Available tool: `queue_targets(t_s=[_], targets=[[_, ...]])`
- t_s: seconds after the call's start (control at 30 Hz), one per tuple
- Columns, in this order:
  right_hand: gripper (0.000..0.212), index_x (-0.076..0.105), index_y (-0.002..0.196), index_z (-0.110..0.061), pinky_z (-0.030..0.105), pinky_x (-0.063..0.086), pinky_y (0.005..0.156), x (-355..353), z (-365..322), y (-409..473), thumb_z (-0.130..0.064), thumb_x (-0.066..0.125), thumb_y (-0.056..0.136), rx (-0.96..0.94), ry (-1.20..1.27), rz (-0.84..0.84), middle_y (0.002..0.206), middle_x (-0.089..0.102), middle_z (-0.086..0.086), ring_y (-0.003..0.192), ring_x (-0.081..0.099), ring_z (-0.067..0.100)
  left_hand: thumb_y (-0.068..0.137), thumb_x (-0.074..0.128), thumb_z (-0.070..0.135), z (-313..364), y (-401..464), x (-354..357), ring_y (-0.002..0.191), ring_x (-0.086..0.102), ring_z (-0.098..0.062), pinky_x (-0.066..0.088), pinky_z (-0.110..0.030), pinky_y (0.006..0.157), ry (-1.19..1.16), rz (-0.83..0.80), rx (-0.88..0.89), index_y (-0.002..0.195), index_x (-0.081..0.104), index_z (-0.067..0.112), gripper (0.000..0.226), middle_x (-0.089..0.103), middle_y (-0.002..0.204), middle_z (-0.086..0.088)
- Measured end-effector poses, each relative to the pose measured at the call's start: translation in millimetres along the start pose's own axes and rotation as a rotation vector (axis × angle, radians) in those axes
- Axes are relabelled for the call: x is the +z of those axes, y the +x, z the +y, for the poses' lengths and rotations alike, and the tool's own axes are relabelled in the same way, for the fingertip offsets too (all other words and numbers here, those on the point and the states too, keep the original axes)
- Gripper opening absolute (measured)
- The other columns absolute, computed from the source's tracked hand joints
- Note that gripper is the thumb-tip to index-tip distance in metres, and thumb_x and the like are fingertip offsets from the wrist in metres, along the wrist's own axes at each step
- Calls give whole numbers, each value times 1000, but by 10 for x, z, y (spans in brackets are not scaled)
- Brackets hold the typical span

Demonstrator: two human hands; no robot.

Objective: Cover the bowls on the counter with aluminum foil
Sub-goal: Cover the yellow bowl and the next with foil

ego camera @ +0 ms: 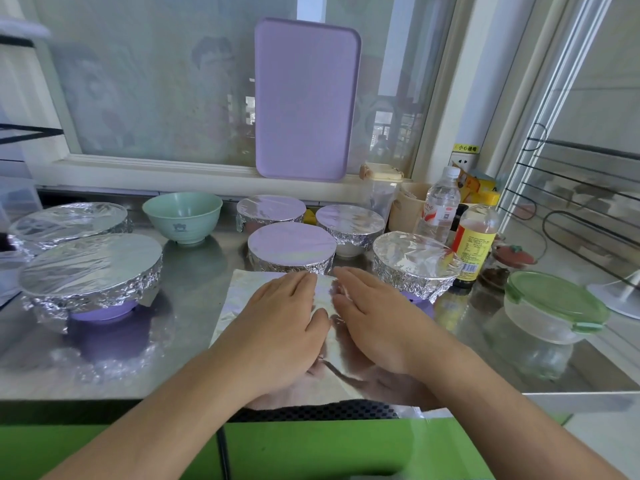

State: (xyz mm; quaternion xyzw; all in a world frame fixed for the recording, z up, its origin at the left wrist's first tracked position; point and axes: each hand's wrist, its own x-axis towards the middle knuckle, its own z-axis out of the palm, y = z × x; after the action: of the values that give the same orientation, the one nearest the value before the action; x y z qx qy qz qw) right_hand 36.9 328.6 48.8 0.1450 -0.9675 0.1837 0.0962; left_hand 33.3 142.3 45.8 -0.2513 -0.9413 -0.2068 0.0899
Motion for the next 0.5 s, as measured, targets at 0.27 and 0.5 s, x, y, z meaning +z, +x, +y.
queue_targets(t_s=[0.27, 0.5], targets=[[31, 63, 93, -3, 41, 50, 87, -262, 69, 421, -24, 45, 107, 233, 171, -58, 92, 69, 8, 92, 62, 30, 108, 31, 37, 104, -44, -36, 105, 41, -7, 35, -27, 98, -35, -14, 77, 105, 42, 27, 15, 42, 108, 16], [25, 71, 92, -4, 20, 44, 69, -185, 123, 630, -6, 48, 99, 238, 174, -54, 74, 62, -12, 81, 59, 15, 103, 29, 39, 108, -27, -79, 95, 38, -9, 28, -26, 87, -26, -64, 66, 86, 32, 32, 19, 39, 95, 15]])
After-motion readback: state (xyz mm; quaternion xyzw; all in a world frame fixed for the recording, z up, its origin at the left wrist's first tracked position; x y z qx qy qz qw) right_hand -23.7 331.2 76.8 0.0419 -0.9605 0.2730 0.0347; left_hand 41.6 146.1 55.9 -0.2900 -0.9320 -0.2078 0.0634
